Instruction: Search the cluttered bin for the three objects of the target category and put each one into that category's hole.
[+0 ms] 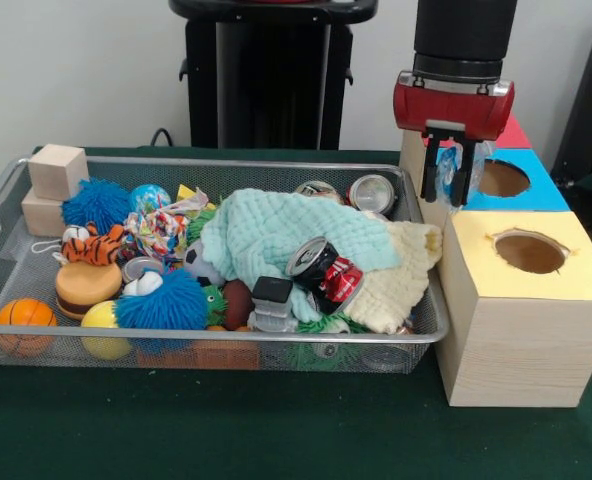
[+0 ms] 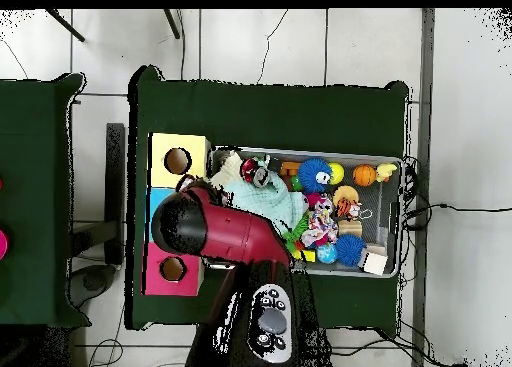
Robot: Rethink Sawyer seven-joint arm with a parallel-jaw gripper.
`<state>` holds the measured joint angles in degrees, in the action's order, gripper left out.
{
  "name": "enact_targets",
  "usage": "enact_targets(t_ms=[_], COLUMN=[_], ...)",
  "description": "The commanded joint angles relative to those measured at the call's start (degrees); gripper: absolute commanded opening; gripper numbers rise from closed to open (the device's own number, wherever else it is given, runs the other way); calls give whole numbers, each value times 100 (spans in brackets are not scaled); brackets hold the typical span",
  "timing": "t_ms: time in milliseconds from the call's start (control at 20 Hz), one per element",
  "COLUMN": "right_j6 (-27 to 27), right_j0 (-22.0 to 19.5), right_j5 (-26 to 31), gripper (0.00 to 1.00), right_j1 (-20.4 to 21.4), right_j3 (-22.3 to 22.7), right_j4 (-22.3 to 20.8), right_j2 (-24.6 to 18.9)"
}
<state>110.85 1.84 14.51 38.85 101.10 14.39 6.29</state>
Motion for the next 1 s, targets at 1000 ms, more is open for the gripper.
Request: enact_targets(t_ms=[1000], right_j6=[370], right_j0=[47], right_j5=[1268], gripper=[0], right_j1=[-232], right_j3=[1102], right_j4=[-458], right_j2=[-311])
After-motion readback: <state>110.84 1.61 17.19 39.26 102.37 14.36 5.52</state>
